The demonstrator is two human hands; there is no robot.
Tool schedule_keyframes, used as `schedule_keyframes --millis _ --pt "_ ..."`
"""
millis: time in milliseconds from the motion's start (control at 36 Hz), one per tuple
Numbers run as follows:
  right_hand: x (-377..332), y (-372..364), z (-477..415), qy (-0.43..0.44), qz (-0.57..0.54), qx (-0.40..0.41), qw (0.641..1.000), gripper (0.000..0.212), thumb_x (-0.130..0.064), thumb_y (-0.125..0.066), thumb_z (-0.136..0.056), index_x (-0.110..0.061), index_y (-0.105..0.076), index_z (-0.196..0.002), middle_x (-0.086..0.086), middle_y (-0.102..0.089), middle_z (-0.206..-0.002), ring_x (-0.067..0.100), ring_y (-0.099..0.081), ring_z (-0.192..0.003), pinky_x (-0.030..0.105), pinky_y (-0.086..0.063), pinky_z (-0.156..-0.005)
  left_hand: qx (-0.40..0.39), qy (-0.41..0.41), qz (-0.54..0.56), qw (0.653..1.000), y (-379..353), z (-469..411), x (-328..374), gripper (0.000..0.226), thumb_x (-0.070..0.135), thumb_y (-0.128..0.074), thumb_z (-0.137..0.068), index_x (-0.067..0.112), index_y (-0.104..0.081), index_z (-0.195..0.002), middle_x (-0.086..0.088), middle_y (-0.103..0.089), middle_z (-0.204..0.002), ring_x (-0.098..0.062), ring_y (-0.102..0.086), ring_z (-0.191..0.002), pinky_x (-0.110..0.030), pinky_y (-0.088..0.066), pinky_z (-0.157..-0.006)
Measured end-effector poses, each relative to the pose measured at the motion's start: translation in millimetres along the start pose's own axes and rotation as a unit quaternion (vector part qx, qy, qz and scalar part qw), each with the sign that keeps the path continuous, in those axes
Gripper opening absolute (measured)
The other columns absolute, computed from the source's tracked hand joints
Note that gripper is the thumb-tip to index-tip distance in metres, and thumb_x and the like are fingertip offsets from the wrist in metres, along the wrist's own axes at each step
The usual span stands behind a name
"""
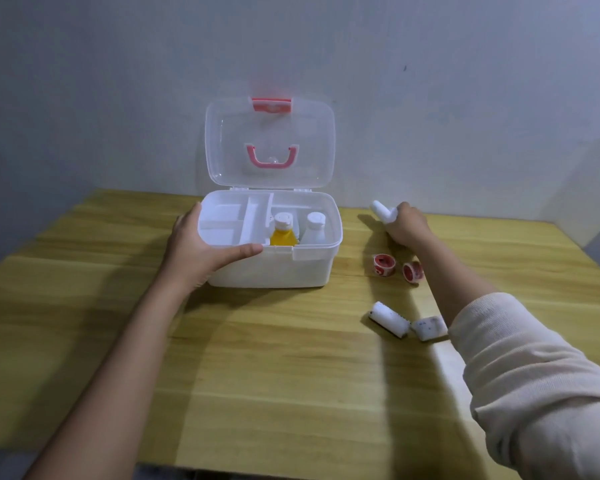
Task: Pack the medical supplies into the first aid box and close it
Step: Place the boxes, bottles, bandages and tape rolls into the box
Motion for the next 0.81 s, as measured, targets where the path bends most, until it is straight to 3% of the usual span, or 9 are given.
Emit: schedule_keyframes --millis 56,139,222,333,417,500,694,806 --pt "-6 8 7 0.028 -0.056 0.018 0.998 0.041 -0.027 -0.049 -0.090 0.001 -0.045 -0.121 0.020 -0.054 -0.119 0.036 -0.052 -0.104 0.039 -0.043 -0.082 -0.003 0.010 0.005 1.000 0 1 1 0.131 0.065 -0.076 -0.025 0.020 -0.041 -0.143 0.005 -0.039 -0.136 -0.006 -0.035 -0.118 -0.024 -0.031 -0.094" --pt "-17 21 19 0.076 -0.194 0.039 0.977 0.044 -0.014 -0.056 -0.088 -0.002 -0.041 -0.128 0.020 -0.053 -0.123 0.028 -0.053 -0.091 0.039 -0.044 -0.072 -0.009 0.015 0.012 1.000 0 2 2 0.138 0.066 -0.075 -0.024 0.018 -0.036 -0.147 -0.003 -0.035 -0.150 -0.016 -0.037 -0.133 -0.024 -0.029 -0.095" --pt "-34 37 39 0.125 -0.363 0.036 0.923 0.049 -0.010 -0.058 -0.088 -0.005 -0.038 -0.132 0.016 -0.051 -0.122 0.022 -0.054 -0.091 0.045 -0.051 -0.080 -0.014 0.020 0.019 1.000 -1 1 0 0.137 0.060 -0.085 -0.030 0.017 -0.033 -0.149 -0.004 -0.033 -0.153 -0.020 -0.034 -0.139 -0.024 -0.029 -0.097" --pt "-63 51 64 0.203 -0.514 -0.011 0.833 0.064 -0.015 -0.063 -0.076 -0.009 -0.034 -0.133 0.007 -0.051 -0.113 0.018 -0.055 -0.095 0.036 -0.051 -0.085 -0.006 0.006 0.011 1.000 -2 -2 -3 0.110 0.035 -0.094 -0.057 0.015 -0.035 -0.148 -0.007 -0.035 -0.151 -0.022 -0.036 -0.138 -0.025 -0.030 -0.095" --pt "-83 52 76 0.253 -0.535 -0.040 0.805 0.055 -0.009 -0.062 -0.080 -0.015 -0.036 -0.128 0.001 -0.052 -0.106 0.021 -0.056 -0.100 0.041 -0.050 -0.090 -0.013 0.010 0.004 1.000 -1 -2 -4 0.120 0.053 -0.092 -0.042 0.019 -0.040 -0.144 -0.006 -0.040 -0.146 -0.023 -0.041 -0.133 -0.028 -0.035 -0.097" --pt "-99 44 86 0.288 -0.497 -0.059 0.817 0.048 0.000 -0.059 -0.086 -0.018 -0.037 -0.124 0.000 -0.052 -0.103 0.022 -0.057 -0.100 0.042 -0.052 -0.089 -0.011 0.008 -0.001 1.000 1 -2 -4 0.121 0.069 -0.078 -0.027 0.023 -0.049 -0.135 -0.004 -0.047 -0.137 -0.023 -0.048 -0.124 -0.038 -0.045 -0.099" --pt "-99 16 88 0.265 -0.441 -0.092 0.853 0.055 -0.002 -0.062 -0.084 -0.014 -0.035 -0.131 0.005 -0.050 -0.111 0.025 -0.058 -0.107 0.041 -0.052 -0.092 -0.012 0.005 -0.012 1.000 2 -6 -10 0.115 0.073 -0.080 -0.026 0.025 -0.054 -0.127 -0.002 -0.052 -0.132 -0.022 -0.051 -0.119 -0.041 -0.049 -0.097" --pt "-92 7 88 0.271 -0.385 -0.090 0.878 0.045 -0.006 -0.061 -0.085 -0.014 -0.043 -0.125 0.007 -0.052 -0.112 0.022 -0.056 -0.103 0.035 -0.051 -0.089 -0.014 0.000 -0.010 1.000 1 -9 -13 0.113 0.074 -0.081 -0.027 0.028 -0.054 -0.126 -0.001 -0.054 -0.130 -0.023 -0.053 -0.118 -0.045 -0.050 -0.097"
Point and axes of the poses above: each hand's wrist, its own z-axis away from the middle knuckle, its own y-axis out of the back of the hand, x = y × z, the point moved 2 cm from there along -z, towards the middle knuckle
